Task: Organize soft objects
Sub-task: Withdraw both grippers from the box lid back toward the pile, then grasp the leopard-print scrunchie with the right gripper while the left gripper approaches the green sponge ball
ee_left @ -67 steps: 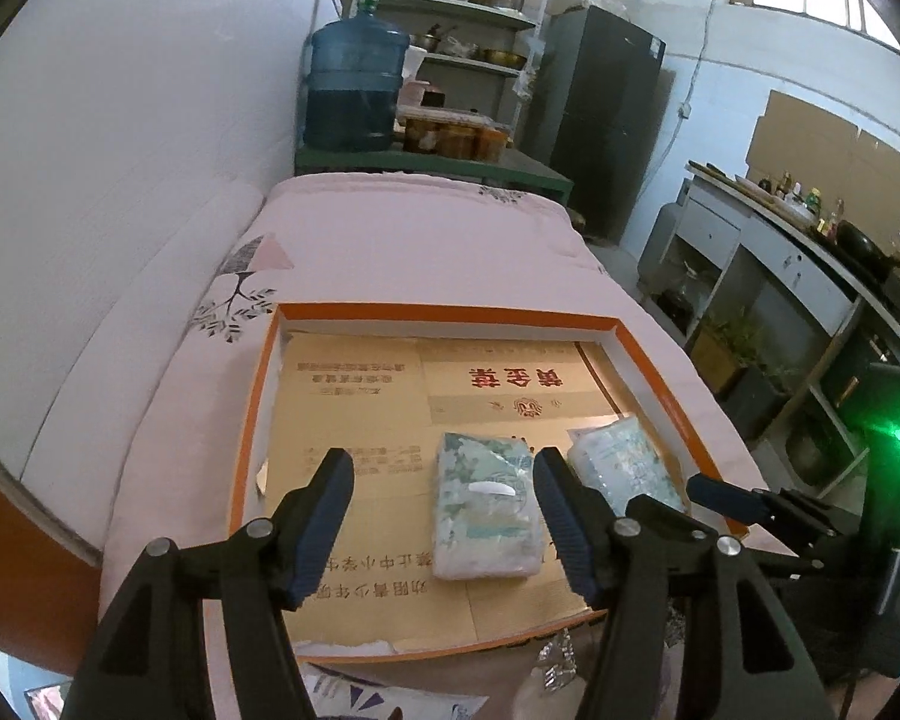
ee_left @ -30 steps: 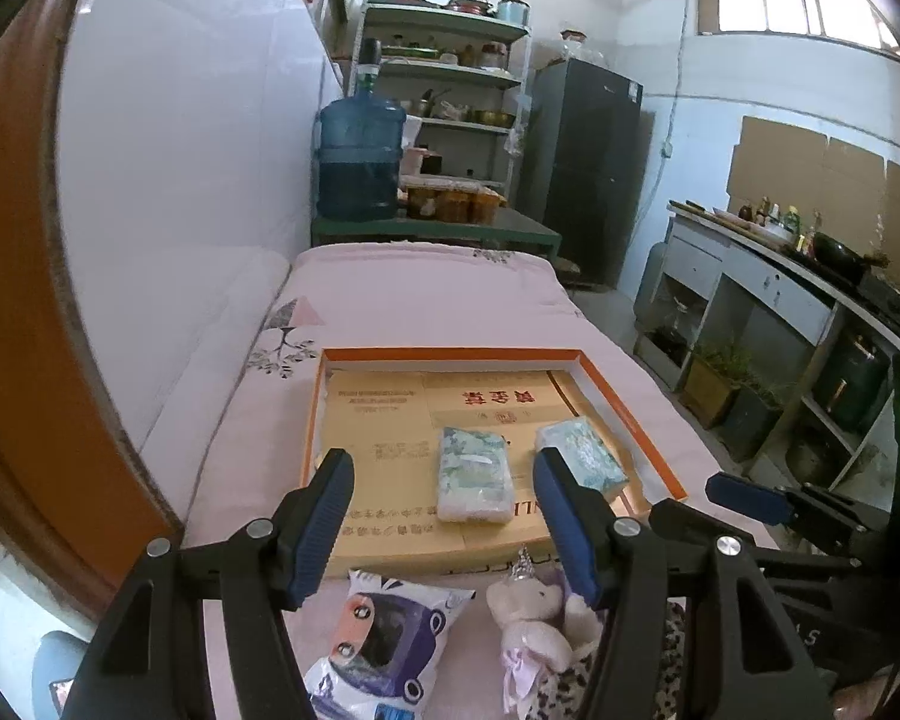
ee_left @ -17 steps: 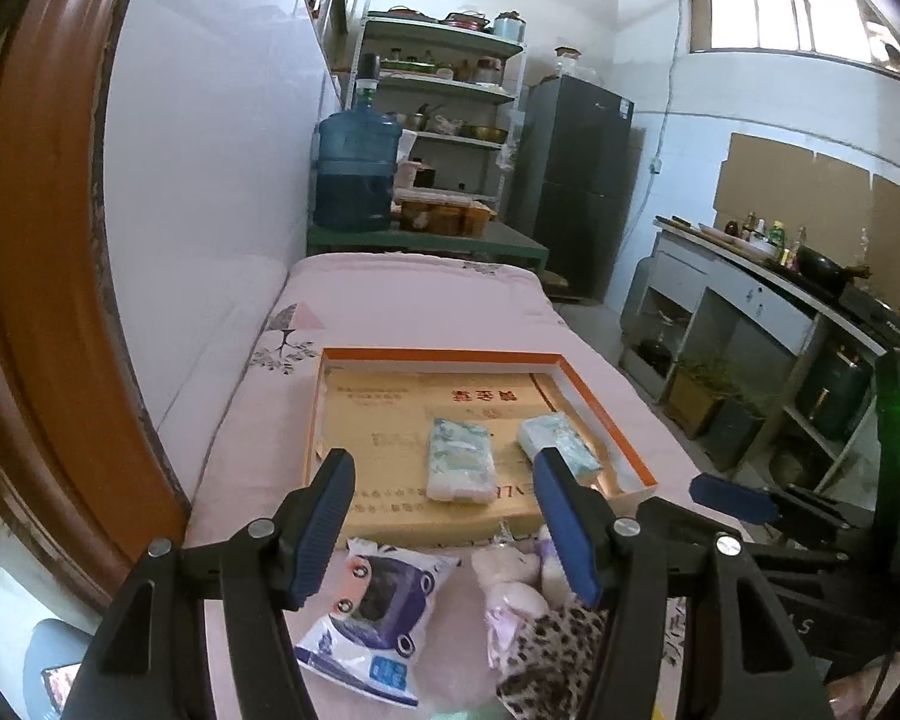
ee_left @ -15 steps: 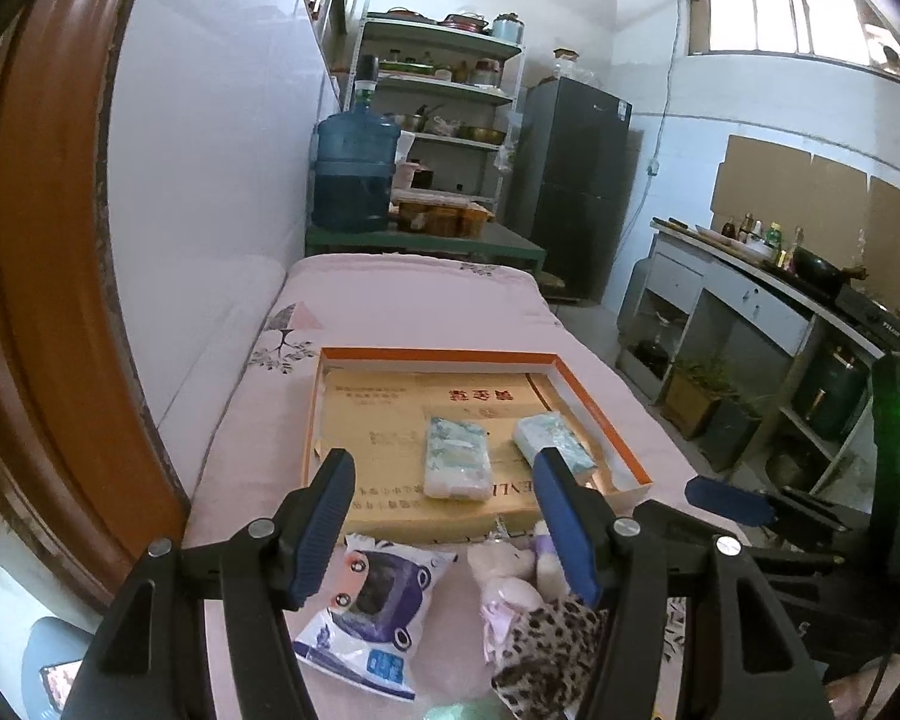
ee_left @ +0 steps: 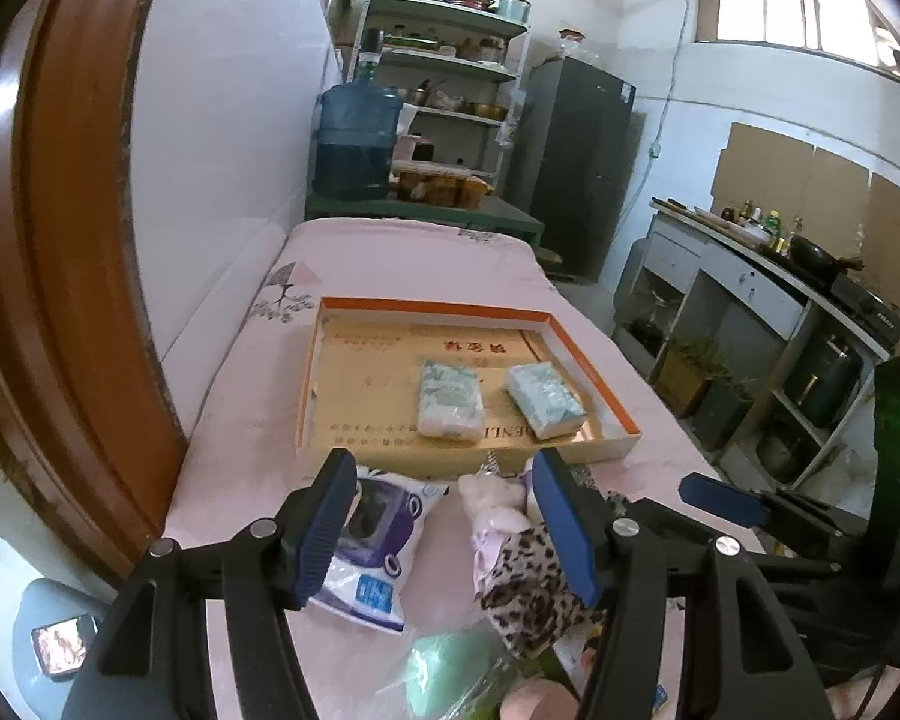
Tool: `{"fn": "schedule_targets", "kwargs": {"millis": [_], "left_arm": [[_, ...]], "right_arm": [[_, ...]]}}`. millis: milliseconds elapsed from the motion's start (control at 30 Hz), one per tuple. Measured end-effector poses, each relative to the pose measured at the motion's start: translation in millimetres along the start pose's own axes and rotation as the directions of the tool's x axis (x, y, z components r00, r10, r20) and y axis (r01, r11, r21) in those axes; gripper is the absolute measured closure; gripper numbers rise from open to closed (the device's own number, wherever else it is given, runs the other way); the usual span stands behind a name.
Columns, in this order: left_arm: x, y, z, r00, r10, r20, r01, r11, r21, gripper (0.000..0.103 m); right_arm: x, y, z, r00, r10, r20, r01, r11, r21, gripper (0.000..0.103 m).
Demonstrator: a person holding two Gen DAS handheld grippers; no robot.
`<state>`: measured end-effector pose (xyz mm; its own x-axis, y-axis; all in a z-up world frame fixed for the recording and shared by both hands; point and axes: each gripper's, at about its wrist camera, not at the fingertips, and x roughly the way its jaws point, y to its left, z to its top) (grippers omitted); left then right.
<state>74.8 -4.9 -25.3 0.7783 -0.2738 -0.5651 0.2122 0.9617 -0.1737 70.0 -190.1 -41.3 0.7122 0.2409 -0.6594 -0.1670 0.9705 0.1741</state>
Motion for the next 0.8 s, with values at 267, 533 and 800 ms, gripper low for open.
{"fn": "schedule_targets", "kwargs": {"millis": [267,533,800], "left_arm": [[-2,8,-20,1.000,0.015,-0.022,-0.016,1.000,-0.022,0.042],[-5,16,-40,0.999,0.039,-0.036,-0.040,0.999,-0.031,0.042],[-8,31,-56,0.997,0.055,-0.047,-0.057,0.996,-0.062,0.042]], "right_arm": [[-1,-1,-15,1.000,0.001,-0.021,0.000,1.000,0.005,0.043],[-3,-2,-31,0.999,-0.006,-0.039,0.007,1.000,0.008,0.043],[-5,-4,-42,0.998,-0.012,-0.054,0.013,1.000,0.018,0.043]]}}
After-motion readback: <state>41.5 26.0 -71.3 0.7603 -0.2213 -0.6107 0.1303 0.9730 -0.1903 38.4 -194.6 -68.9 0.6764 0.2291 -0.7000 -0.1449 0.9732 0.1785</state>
